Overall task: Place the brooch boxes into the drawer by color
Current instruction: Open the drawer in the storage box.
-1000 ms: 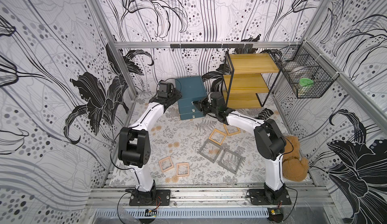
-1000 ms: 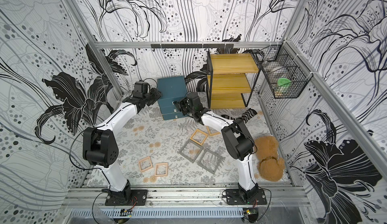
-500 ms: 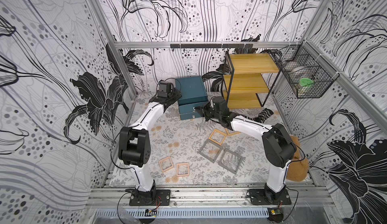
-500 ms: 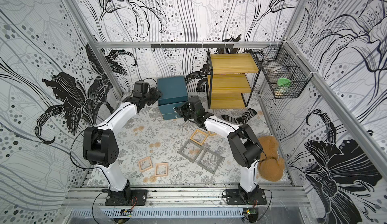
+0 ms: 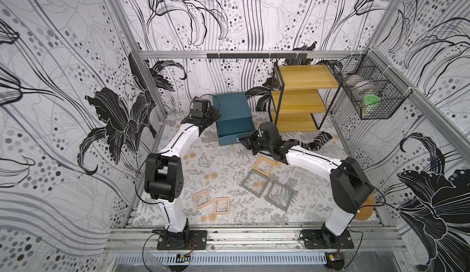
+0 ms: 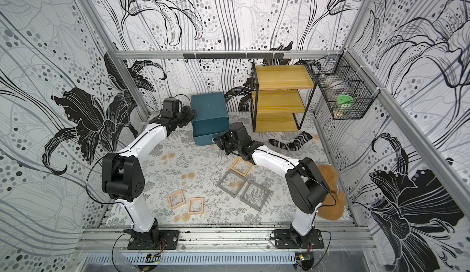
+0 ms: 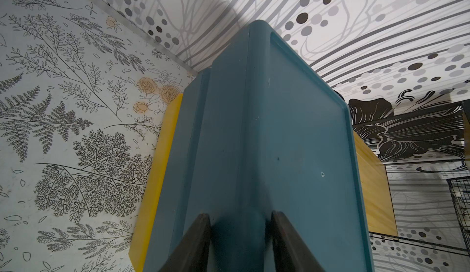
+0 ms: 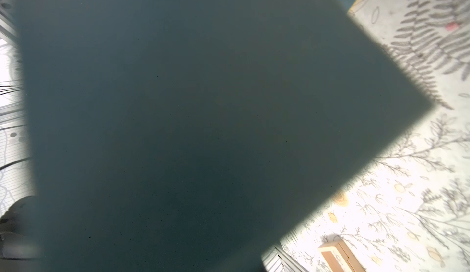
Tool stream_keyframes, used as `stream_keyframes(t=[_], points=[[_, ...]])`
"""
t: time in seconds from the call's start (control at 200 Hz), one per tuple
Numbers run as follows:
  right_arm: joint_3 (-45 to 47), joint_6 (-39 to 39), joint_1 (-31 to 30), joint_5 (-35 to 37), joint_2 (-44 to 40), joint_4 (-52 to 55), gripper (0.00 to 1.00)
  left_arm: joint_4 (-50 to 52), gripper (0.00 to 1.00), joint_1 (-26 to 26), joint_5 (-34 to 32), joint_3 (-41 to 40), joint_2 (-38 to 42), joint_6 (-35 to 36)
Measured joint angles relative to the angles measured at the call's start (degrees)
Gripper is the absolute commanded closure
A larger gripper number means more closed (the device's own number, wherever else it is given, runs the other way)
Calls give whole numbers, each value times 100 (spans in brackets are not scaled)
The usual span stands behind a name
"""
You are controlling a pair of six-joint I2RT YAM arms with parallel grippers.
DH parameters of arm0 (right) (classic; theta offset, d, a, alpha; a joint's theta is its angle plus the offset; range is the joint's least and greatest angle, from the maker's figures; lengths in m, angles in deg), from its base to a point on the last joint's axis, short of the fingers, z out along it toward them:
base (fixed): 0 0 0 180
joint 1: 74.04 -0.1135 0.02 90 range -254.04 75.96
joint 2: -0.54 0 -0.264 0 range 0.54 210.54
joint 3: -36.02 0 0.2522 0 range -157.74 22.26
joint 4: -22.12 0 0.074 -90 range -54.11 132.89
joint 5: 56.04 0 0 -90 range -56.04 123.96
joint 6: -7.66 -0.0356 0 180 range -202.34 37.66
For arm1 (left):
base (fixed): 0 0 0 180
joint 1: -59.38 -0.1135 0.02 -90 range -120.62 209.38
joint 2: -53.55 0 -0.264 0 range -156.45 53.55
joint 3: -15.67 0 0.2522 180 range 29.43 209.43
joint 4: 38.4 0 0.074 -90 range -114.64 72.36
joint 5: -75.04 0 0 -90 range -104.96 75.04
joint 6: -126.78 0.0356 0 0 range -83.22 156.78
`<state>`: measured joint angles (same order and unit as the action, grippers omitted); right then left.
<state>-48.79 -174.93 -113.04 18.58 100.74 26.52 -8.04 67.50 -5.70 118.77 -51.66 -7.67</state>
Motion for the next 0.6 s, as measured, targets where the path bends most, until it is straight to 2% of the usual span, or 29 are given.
stream_keyframes(t=[0.601], points=[[70, -157, -136, 7, -293, 706, 100, -15, 57, -4, 39, 2, -2, -72]])
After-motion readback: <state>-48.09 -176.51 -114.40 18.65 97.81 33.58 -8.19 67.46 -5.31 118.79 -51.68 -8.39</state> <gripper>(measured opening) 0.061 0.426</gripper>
